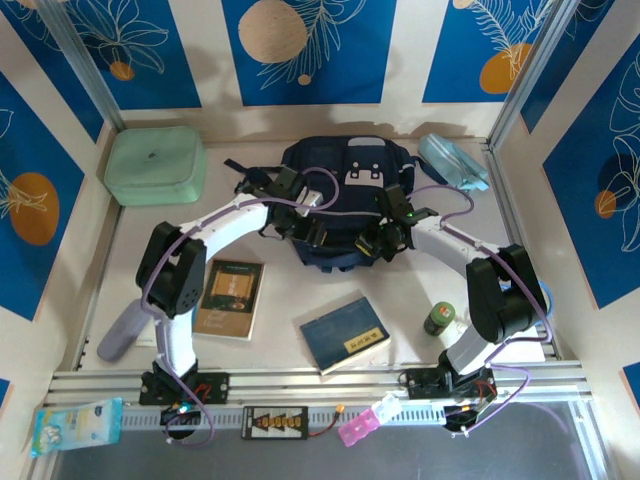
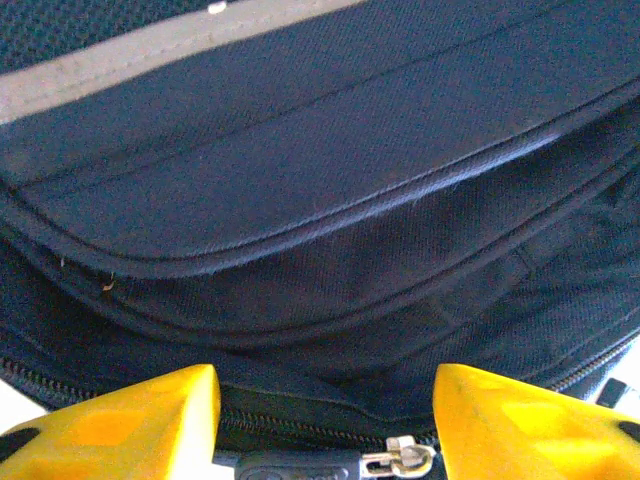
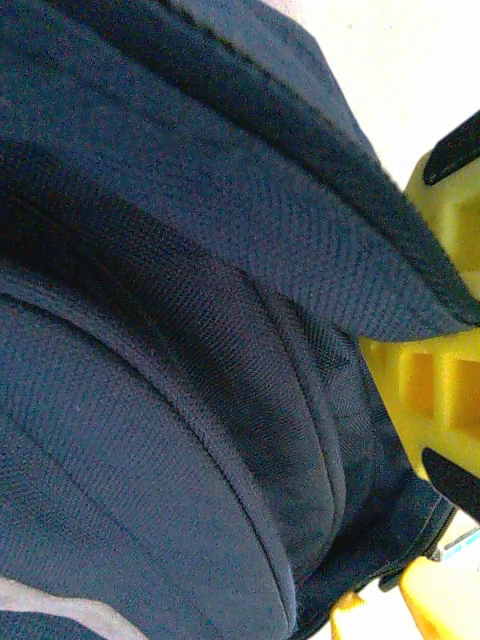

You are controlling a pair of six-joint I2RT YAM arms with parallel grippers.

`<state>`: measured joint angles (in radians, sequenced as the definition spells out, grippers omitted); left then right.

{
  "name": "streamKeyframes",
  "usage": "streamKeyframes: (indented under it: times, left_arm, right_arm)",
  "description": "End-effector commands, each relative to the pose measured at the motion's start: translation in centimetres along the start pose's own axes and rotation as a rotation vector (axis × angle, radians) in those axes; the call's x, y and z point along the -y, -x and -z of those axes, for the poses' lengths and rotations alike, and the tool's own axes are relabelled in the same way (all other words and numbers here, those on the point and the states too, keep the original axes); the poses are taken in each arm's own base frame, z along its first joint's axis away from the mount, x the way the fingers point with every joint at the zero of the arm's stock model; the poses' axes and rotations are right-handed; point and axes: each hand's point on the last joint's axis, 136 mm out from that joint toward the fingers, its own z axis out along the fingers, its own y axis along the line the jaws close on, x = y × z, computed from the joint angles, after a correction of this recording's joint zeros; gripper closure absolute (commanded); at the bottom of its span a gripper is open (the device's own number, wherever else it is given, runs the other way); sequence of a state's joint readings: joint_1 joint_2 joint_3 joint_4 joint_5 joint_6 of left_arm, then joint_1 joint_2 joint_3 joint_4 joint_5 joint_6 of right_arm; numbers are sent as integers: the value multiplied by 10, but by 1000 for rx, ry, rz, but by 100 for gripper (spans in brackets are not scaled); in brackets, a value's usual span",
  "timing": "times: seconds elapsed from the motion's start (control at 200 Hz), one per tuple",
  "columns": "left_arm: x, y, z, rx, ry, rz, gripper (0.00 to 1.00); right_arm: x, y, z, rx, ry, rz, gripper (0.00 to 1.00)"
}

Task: Pack books, pencil case, and school supplies into a backpack

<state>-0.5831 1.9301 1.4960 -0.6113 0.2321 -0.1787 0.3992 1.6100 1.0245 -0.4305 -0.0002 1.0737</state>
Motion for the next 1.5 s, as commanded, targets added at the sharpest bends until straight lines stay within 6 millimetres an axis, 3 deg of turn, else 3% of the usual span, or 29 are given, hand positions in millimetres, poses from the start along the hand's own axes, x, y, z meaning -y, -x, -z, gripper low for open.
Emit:
streamKeyframes:
  times: [0.0,0.185,0.455,0.535,0.645,0.85,1.15,1.495]
  left_arm:
    - [14,-11,10,-35,-49,-18,46]
    - [13,-21,26,1,-8,-18,52]
    - [21,-38,22,-21,-72,-2,60]
    - [23,-38,20,-20,-84,-8,59]
    - [14,-36,17,-18,-38,-15,49]
    - [19,-37,6,-49,-77,-21,49]
    - [16,-40,-5,-81,-69,-15,59]
    - [15,-34,5,-57,-51,-32,84]
  right_arm:
    - [-4,-3,0,-22,25,14,91]
    - [-5,-3,-2,-26,24,10,91]
    - [-5,-3,-5,-33,24,5,91]
    - [-4,-2,-5,-32,22,4,91]
    - [-4,-3,-6,-36,22,3,91]
    - [-5,-4,-5,-37,25,1,91]
    - [-5,-4,-6,-37,26,1,91]
    - [1,-1,-6,-28,8,-1,92]
